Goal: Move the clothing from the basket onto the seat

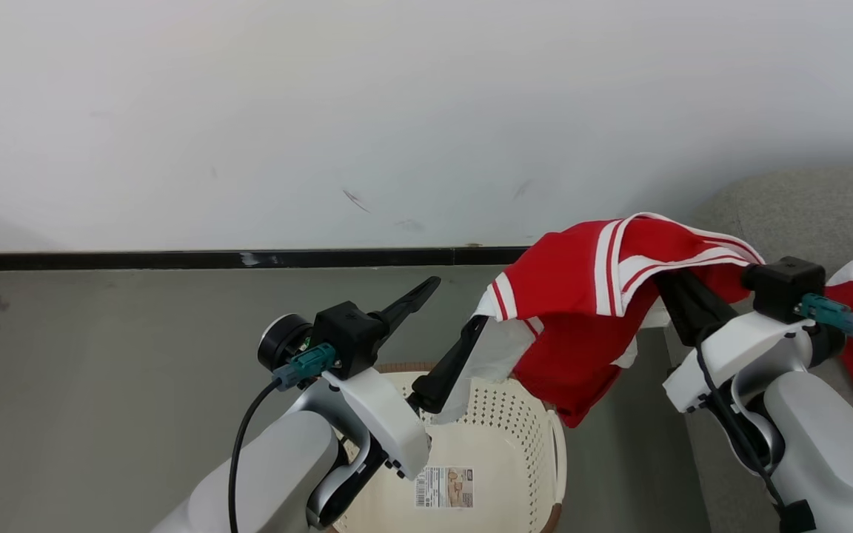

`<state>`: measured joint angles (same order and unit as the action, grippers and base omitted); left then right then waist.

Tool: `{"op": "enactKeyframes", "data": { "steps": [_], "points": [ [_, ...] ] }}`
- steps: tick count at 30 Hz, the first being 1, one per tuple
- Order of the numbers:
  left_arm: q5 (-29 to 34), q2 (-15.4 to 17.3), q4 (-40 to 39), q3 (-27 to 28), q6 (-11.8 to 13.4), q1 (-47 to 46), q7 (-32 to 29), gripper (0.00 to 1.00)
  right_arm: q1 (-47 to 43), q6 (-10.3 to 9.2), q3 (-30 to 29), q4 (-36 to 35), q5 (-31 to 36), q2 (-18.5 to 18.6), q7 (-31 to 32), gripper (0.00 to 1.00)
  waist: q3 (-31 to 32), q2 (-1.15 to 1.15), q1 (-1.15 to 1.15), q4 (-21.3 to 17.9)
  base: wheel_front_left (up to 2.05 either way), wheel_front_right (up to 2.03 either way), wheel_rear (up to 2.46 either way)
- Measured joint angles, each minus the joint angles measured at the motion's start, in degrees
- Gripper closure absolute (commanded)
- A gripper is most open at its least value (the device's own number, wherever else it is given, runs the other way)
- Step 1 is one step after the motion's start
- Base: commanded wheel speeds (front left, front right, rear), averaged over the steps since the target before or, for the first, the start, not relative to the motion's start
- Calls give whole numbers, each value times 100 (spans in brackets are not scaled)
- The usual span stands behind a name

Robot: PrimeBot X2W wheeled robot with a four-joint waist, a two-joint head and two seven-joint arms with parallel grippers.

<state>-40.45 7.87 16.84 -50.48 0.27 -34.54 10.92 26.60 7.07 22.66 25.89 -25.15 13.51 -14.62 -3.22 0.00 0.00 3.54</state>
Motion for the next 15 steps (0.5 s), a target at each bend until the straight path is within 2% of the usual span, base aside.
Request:
{"op": "enactKeyframes", "data": {
  "steps": [15],
  "points": [
    [26, 9, -69, -258, -234, 130, 26, 0, -430, 0, -953, -532, 292, 272, 0, 100, 25, 0, 0, -274, 0, 0, 0]
  ]
}}
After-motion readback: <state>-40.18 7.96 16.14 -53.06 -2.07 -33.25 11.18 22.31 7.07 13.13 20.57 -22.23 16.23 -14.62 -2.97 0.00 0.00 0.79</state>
